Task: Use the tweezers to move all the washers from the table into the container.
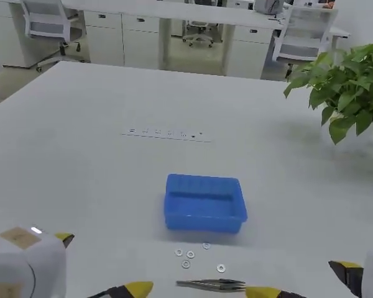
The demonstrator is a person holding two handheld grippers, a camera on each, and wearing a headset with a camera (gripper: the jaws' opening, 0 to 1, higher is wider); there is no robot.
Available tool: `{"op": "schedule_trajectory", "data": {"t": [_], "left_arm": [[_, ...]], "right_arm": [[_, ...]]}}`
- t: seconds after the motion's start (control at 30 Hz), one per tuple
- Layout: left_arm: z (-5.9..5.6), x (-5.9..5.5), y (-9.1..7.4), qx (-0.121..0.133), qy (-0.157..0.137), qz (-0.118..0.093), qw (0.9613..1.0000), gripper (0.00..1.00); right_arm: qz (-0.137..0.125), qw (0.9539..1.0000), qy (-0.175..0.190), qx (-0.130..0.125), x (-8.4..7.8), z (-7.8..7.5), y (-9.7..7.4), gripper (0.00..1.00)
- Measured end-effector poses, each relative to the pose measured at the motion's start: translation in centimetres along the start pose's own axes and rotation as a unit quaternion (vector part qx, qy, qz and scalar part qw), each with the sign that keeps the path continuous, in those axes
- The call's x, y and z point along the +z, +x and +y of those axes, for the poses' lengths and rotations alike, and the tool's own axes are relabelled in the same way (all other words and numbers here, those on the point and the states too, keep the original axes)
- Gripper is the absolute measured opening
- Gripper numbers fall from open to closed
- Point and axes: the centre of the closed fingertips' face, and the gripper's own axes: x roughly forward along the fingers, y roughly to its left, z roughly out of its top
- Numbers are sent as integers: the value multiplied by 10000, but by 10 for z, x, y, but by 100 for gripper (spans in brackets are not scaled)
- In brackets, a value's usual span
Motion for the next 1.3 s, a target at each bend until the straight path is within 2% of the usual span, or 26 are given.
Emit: {"op": "schedule_trajectory", "data": {"t": [0.1,0.23,0.47,0.57,0.6,0.67,0.77,0.87,0.9,0.97,1.03,1.17,1.23,1.3], "left_arm": [[-2,4,3,-48,38,-44,10000,79],[-7,5,10,-188,140,-85,9997,73],[-19,-5,26,-581,400,108,9975,59],[-24,-11,33,-822,505,237,9951,53],[-28,-14,36,-1000,605,309,9927,50],[-28,-16,43,-1063,712,331,9912,45],[-32,-20,53,-1256,887,443,9871,34],[-36,-22,64,-1453,1006,516,9829,29],[-41,-27,67,-1623,1059,629,9790,27],[-44,-29,73,-1691,1125,681,9768,21],[-50,-35,80,-1845,1222,792,9720,17],[-61,-43,92,-2074,1407,947,9634,15],[-63,-43,97,-2111,1430,901,9627,14],[-66,-48,104,-2194,1500,1028,9585,12]], "right_arm": [[36,10000,8,3,-1,-1,0,92],[140,9999,-72,-7,-3,-4,2,91],[225,9996,-129,-78,-4,-7,10,91],[289,9994,-154,-80,-7,-7,14,91],[295,9994,-149,-79,-7,-7,14,91],[319,9994,-126,-54,-8,-6,17,91],[389,9992,-100,-7,-11,-3,20,91],[465,9989,-88,33,-14,0,24,91],[479,9988,-85,45,-15,1,26,91],[558,9984,-57,90,-19,2,29,91],[612,9980,-28,129,-23,4,32,91],[694,9973,5,233,-27,7,36,89],[747,9968,-28,279,-29,9,38,88],[784,9963,-31,339,-31,9,39,86]]}}
